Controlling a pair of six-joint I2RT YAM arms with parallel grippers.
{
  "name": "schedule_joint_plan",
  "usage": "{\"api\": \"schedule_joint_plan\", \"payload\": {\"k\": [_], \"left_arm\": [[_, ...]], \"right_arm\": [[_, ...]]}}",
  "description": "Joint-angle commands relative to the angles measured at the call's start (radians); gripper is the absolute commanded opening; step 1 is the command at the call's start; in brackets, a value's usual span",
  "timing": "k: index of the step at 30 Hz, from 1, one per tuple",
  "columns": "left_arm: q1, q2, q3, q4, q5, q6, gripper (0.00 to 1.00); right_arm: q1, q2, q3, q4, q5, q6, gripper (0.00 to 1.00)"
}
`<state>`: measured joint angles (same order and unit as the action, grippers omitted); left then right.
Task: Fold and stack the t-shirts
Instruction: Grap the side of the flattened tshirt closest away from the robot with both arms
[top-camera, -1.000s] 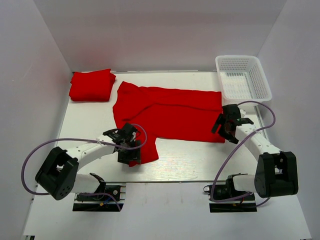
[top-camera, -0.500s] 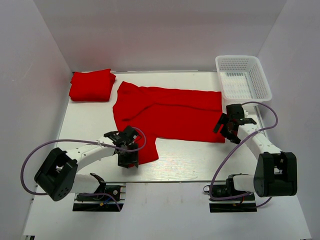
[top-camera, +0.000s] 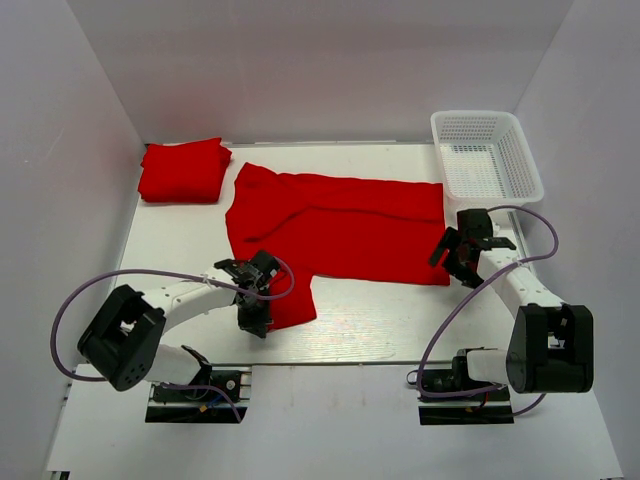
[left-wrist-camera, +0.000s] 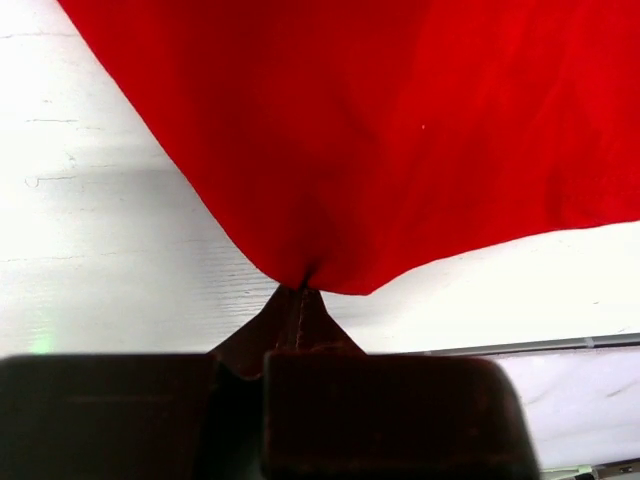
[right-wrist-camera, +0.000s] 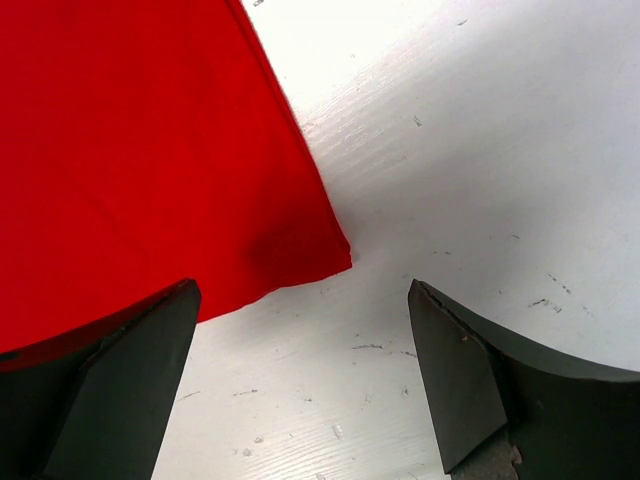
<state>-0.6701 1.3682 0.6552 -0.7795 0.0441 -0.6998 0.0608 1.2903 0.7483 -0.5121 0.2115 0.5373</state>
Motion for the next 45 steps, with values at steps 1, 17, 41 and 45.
{"api": "schedule_joint_plan", "payload": {"k": [1,17,41,45], "left_arm": [[-0.005,0.061,-0.045,0.046,-0.113,0.000,0.00],[-0.005,-0.032,0.067,0.005,-0.245,0.000,0.00],[0.006,-0.127,0.196,0.029,-0.270,0.072,0.00],[0.015,-0.086,0.293,0.029,-0.363,0.115,0.00]], "right_arm": [[-0.016,-0.003,-0.012,0.023,-0.027,-0.016,0.90],[-0.018,0.130,-0.038,0.124,-0.103,-0.023,0.78],[-0.012,0.095,-0.020,0.049,-0.076,-0.016,0.00],[-0.018,0.115,0.048,0.035,-0.072,-0.031,0.00]]}}
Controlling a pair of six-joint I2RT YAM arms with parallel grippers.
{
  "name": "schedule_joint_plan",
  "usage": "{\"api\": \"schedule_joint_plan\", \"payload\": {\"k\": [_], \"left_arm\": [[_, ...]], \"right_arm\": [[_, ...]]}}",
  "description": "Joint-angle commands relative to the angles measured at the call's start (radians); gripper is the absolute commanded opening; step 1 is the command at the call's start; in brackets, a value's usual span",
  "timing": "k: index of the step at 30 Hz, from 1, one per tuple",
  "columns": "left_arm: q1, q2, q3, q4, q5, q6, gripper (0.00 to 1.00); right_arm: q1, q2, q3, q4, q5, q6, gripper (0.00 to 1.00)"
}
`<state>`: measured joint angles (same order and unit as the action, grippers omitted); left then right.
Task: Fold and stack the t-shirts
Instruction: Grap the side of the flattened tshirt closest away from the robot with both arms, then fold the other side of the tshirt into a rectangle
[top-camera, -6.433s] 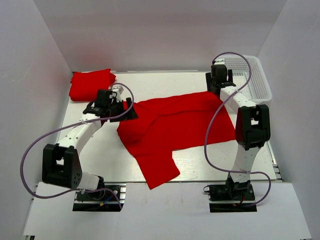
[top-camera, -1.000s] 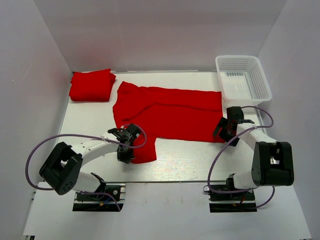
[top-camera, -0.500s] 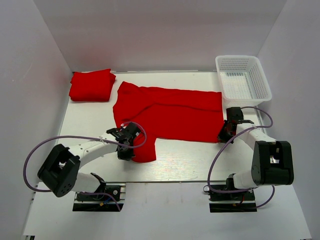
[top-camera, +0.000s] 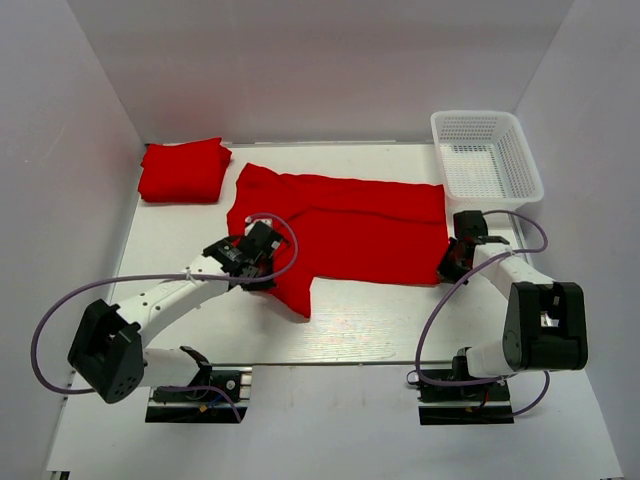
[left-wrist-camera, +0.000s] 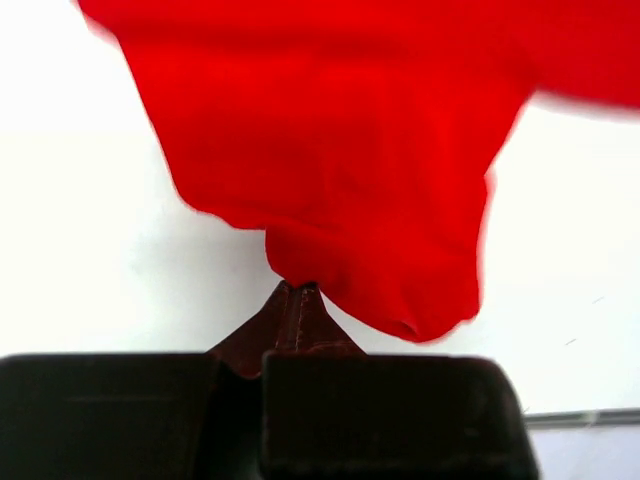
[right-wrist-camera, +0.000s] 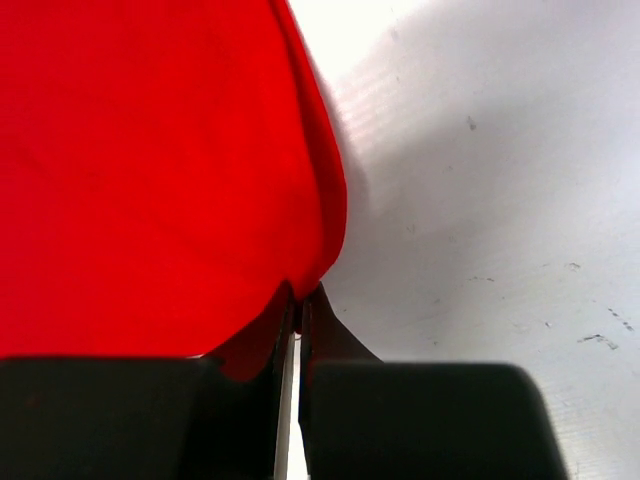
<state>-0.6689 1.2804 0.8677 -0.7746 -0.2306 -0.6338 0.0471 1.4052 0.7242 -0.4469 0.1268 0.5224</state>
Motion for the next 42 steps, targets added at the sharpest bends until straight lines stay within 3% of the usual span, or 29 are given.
{"api": "schedule_joint_plan", "payload": {"k": [1,15,20,29,38,42], "left_arm": [[0.014,0.014,0.097,0.024,-0.108,0.049,0.00],[0.081,0.184,0.324,0.216,-0.243,0.227,0.00],[0.130,0.200,0.346,0.366,-0.285,0.351,0.00],[0.172,0.191,0.289,0.670,-0.214,0.652,0.00],[0.229,0.290,0.300,0.866,-0.179,0.776,0.00],[0.267,0.342,0.312,0.937,-0.074,0.839,0.00]], "right_arm": [[0.000,0.003,0.089,-0.032,0.016,-0.018,0.00],[-0.001,0.133,0.310,-0.093,0.046,-0.122,0.00],[0.000,0.146,0.345,-0.090,0.056,-0.133,0.00],[0.002,0.184,0.417,-0.093,0.059,-0.157,0.00],[-0.001,0.248,0.491,-0.102,0.086,-0.168,0.00],[0.000,0.274,0.524,-0.102,0.108,-0.174,0.00]]}}
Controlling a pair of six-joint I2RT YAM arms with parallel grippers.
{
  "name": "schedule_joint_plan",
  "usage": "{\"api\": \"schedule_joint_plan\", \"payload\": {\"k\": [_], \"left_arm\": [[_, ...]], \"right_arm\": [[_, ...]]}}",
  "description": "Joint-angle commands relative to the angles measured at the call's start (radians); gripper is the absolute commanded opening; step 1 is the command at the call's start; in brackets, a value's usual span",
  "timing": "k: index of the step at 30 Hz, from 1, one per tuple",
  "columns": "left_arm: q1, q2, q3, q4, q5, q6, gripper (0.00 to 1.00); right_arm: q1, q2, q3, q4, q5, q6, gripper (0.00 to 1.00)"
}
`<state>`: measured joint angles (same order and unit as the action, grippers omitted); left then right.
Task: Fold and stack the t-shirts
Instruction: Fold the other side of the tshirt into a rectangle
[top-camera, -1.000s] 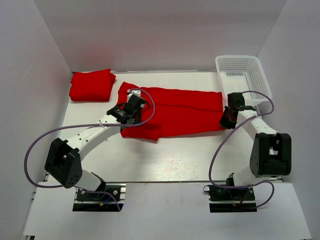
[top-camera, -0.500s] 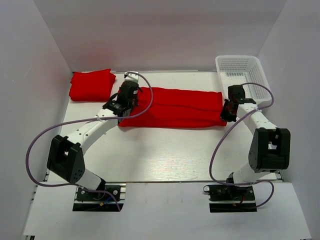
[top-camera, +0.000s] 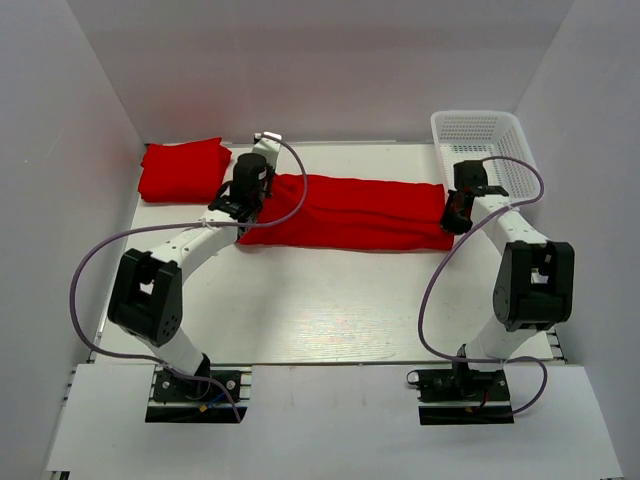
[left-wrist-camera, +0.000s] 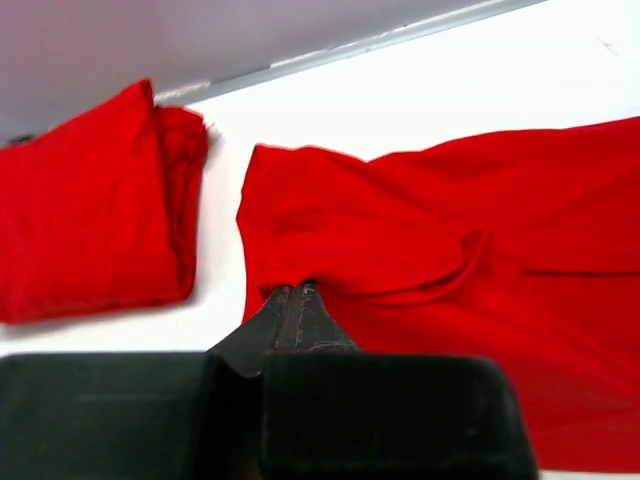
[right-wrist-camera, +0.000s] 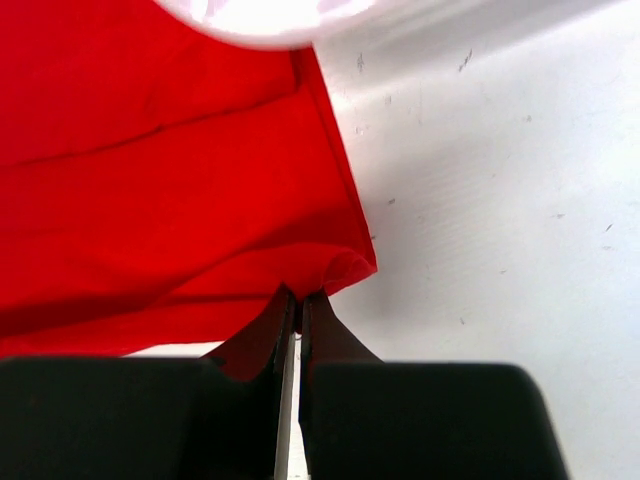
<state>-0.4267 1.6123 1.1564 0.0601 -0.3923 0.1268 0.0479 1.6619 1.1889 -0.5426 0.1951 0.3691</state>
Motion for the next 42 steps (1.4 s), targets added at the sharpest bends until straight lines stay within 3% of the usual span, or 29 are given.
{"api": "schedule_joint_plan", "payload": {"k": [1,7,14,25,38,39,40,41,42], "left_arm": [[0.037,0.021,0.023,0.137,0.111,0.092,0.00],[0.084,0.096,0.032,0.253,0.222,0.165,0.00],[0.115,0.216,0.086,0.347,0.490,0.224,0.00],[0.157,0.320,0.180,0.414,0.586,0.224,0.00],[0.178,0.389,0.161,0.423,0.639,0.221,0.00],[0.178,0.400,0.152,0.423,0.603,0.209,0.05],[0.178,0.400,0.152,0.432,0.583,0.209,0.25],[0.178,0.414,0.152,0.443,0.566,0.195,0.79],[0.178,0.414,0.152,0.443,0.525,0.195,0.98]], "right_arm": [[0.000,0.025,0.073,-0.008,0.040,-0.021,0.00],[0.003,0.077,0.126,0.007,0.046,-0.042,0.00],[0.001,0.110,0.144,0.010,0.032,-0.038,0.00],[-0.003,0.117,0.136,0.010,0.086,-0.030,0.00],[0.000,0.176,0.178,-0.008,0.073,-0.021,0.00],[0.000,0.182,0.184,-0.008,0.070,-0.024,0.04],[-0.003,0.188,0.189,-0.011,0.073,-0.019,0.07],[0.001,0.194,0.199,-0.020,0.073,-0.018,0.13],[0.004,0.194,0.212,-0.022,0.064,-0.021,0.21]]}}
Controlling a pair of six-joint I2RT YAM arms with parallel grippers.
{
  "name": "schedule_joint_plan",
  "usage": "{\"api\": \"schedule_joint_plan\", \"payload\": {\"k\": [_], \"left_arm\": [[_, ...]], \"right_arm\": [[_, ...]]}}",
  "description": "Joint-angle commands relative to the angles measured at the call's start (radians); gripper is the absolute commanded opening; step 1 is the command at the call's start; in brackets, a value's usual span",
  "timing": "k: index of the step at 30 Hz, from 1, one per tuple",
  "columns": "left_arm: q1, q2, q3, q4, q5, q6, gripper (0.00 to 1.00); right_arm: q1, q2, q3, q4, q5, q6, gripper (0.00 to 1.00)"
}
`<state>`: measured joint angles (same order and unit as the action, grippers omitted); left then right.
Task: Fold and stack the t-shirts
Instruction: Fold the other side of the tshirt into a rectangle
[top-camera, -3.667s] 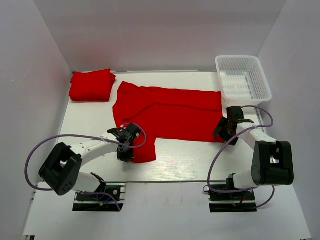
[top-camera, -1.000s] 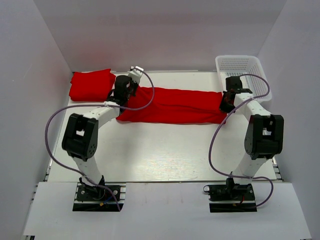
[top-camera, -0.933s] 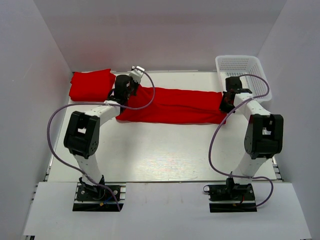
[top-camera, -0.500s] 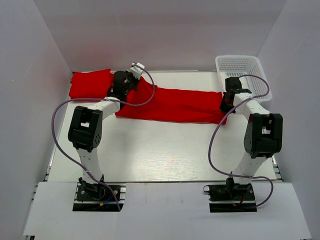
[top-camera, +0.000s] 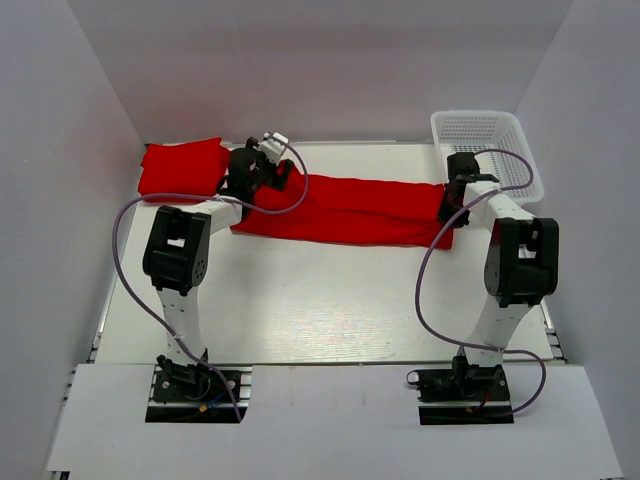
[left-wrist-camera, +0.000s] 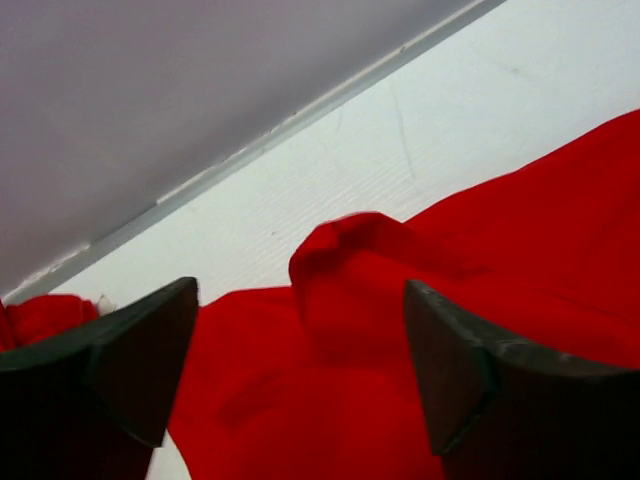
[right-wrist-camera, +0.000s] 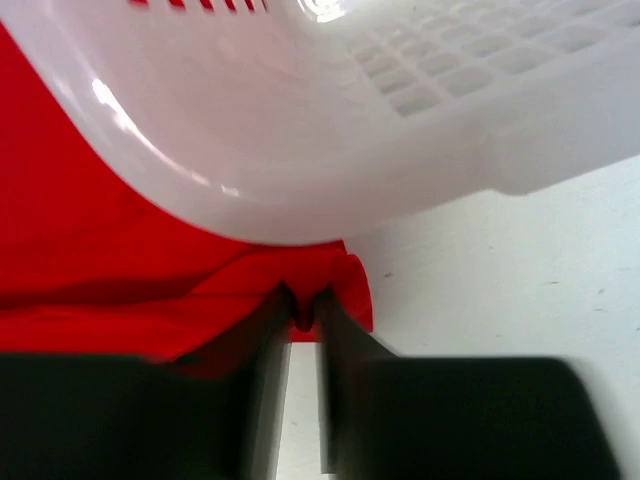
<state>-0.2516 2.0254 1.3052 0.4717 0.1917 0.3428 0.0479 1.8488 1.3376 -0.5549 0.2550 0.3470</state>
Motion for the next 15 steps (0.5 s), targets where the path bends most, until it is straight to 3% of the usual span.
{"api": "schedule_joint_plan", "payload": {"k": [1,5,8,10,15], "left_arm": [[0.003,0.010,0.003,0.031,-0.084,-0.042,1.00],[0.012,0.010,0.048,-0.004,-0.115,-0.042,1.00],[0.012,-0.011,0.057,-0.016,-0.133,-0.054,1.00],[0.012,-0.024,0.057,-0.039,-0.146,-0.054,1.00],[0.012,-0.083,0.057,-0.119,-0.190,-0.076,1.00]], "right_arm": [[0.003,0.013,0.072,-0.014,0.001,0.001,0.34],[0.007,-0.010,0.089,-0.016,-0.040,-0.011,0.63],[0.004,-0.043,0.078,-0.004,-0.053,-0.014,0.76],[0.007,-0.065,0.075,-0.002,-0.068,-0.022,0.89],[0.013,-0.100,0.057,0.004,-0.091,-0.045,0.90]]}}
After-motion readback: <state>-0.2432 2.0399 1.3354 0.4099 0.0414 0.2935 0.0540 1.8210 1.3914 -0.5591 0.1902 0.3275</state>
